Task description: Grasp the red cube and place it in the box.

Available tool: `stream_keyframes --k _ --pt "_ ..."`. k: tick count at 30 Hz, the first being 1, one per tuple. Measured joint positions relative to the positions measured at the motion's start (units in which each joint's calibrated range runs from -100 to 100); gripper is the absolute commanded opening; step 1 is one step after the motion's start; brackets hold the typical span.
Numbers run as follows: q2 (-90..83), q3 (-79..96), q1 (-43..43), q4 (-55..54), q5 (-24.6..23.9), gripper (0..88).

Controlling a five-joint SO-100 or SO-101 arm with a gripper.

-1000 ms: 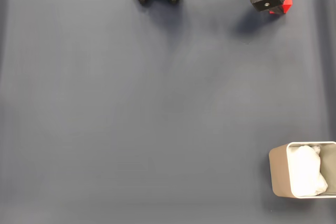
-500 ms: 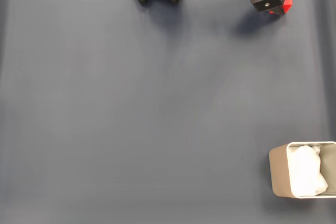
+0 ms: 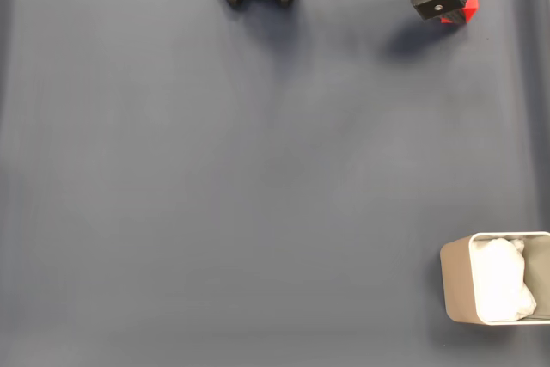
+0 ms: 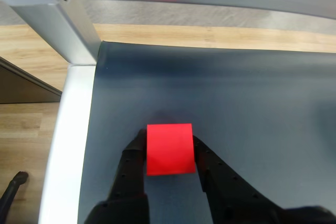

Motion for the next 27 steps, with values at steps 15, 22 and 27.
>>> stream_keyframes --k 15,22,27 --pt "-0.09 -1.99 0.0 1.51 0.0 9.6" --pt "-2.17 -7.41 3.12 6.21 -0.59 9.1" --pt "-3.56 -11.84 6.6 10.26 -1.03 9.0"
